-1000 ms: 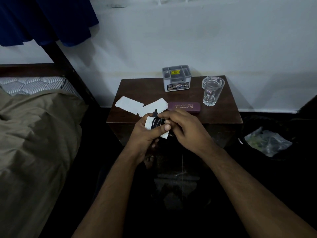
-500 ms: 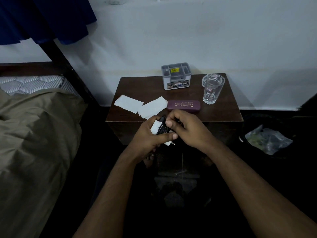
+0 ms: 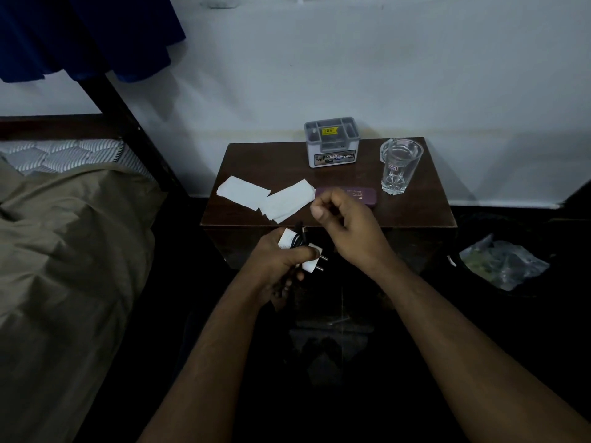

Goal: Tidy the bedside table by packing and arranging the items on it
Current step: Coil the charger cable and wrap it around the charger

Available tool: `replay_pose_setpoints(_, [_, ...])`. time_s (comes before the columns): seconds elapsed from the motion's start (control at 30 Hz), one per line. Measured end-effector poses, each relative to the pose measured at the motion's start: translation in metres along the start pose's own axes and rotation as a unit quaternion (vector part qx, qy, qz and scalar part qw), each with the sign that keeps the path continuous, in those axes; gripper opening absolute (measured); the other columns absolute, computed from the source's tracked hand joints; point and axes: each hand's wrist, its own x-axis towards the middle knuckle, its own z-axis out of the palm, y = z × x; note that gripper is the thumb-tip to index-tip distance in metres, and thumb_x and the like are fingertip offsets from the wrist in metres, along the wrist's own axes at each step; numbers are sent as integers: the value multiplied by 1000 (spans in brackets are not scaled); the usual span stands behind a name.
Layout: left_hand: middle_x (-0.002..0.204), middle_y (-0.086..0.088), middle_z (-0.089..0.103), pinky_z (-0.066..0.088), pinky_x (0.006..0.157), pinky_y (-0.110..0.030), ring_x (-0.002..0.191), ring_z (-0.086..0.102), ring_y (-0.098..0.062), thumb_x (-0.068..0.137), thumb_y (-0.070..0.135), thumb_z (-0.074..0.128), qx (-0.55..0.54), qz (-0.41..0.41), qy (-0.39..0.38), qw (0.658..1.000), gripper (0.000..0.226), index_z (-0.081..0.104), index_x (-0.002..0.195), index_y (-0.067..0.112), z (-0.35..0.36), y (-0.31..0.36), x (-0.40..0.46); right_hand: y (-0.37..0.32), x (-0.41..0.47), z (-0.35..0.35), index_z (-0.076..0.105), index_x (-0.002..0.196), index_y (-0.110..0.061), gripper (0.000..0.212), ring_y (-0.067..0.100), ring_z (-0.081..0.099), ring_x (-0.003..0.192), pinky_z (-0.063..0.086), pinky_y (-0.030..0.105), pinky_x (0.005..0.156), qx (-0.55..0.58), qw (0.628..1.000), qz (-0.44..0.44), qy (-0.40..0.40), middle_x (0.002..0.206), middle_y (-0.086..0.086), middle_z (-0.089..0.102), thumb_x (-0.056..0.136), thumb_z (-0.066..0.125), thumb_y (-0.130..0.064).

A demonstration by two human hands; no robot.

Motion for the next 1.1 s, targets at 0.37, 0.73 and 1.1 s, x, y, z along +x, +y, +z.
replay_pose_setpoints(0.37, [80,5,75,43,48,-18,57,64,-8,82,54,72,-179,-52,53,981,43,69,112,24,-13,1,9,11,-8,20,51,142,-20,59,4,64,95,51,19,81,-65,984,33,-164,127,-6,63,90,76,-33])
replay_pose_setpoints(0.73, [84,-2,76,47,58,-29,64,67,-16,104,57,36,-250,-58,41,966,54,71,108,17,-23,-4,18,9,4,29,62,133,-18,55,-12,58,80,43,9,76,-63,993,50,-87,105,-14,67,83,82,-18])
replay_pose_setpoints(1.1, [91,-4,75,50,64,-32,68,64,-16,107,54,30,-134,-22,92,986,50,68,113,23,-19,2,43,22,32,35,52,148,-21,77,21,56,127,46,44,108,-134,981,32,-140,133,5,59,80,79,-47])
